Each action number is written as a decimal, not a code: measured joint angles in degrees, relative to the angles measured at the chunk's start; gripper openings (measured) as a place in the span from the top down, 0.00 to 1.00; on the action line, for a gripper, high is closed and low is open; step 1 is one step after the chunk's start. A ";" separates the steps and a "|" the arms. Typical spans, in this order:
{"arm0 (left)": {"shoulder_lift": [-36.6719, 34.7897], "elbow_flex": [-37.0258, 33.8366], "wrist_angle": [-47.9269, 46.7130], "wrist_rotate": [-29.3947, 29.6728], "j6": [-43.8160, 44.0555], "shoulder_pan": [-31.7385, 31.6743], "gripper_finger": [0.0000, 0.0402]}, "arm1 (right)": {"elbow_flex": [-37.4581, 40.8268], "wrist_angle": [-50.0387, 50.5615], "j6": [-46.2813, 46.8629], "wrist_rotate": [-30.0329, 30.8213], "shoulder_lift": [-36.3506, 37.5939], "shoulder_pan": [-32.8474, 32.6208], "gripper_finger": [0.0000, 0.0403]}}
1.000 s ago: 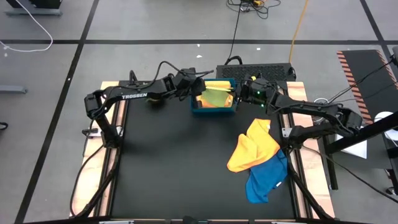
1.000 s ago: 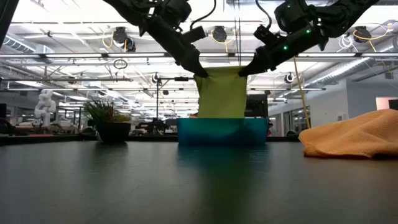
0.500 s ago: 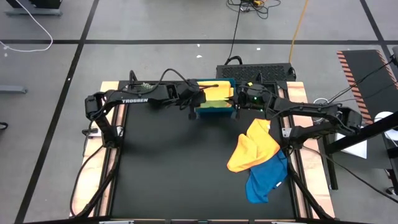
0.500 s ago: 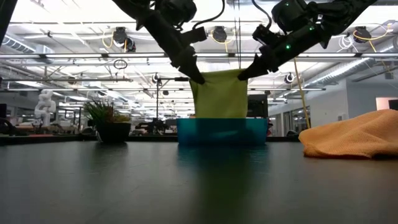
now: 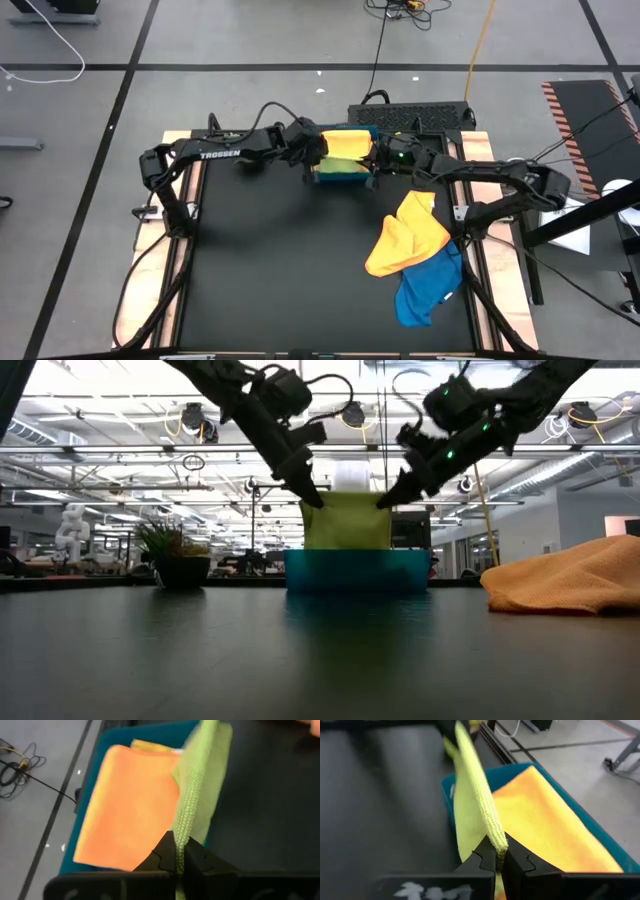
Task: Fold microfiber towels
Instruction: Stack the green microfiber cloth on top of the orange microfiber cloth into the blue bin
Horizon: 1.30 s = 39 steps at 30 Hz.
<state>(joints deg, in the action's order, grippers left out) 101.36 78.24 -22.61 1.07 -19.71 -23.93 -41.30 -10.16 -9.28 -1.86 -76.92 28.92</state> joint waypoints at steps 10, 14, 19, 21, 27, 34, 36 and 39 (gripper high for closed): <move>7.11 0.04 7.21 -2.36 -2.10 -6.52 0.96 | -0.04 -13.32 -0.35 0.30 -11.16 6.59 1.00; 8.94 0.02 11.20 -1.43 -2.47 -8.02 0.94 | 0.02 -16.50 -0.49 0.49 -13.03 8.47 1.00; 8.85 0.00 14.39 -0.97 -2.51 -8.92 0.95 | 0.02 -21.37 -1.42 0.61 -15.28 10.27 0.99; 8.85 -0.02 14.98 -0.93 -2.58 -9.06 0.95 | 0.02 -22.67 -2.12 0.41 -15.89 10.69 0.96; 8.87 -0.09 12.90 0.05 -4.02 -9.21 0.86 | 0.13 -23.20 -2.79 1.47 -16.61 11.01 0.85; 8.87 -0.09 13.56 3.98 -5.27 -9.30 0.65 | 0.13 -24.12 -3.56 4.83 -15.78 10.90 0.72; 8.49 -0.09 13.37 7.07 -5.55 -9.30 0.59 | 0.13 -23.75 -3.79 5.14 -14.91 10.94 0.70; 6.51 -0.09 12.79 9.98 -5.39 -9.28 0.53 | 0.13 -22.74 -3.87 5.11 -12.27 10.80 0.68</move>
<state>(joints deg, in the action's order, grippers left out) 107.88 78.15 -9.82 11.05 -25.10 -33.21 -41.17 -32.90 -13.15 3.25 -89.20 39.72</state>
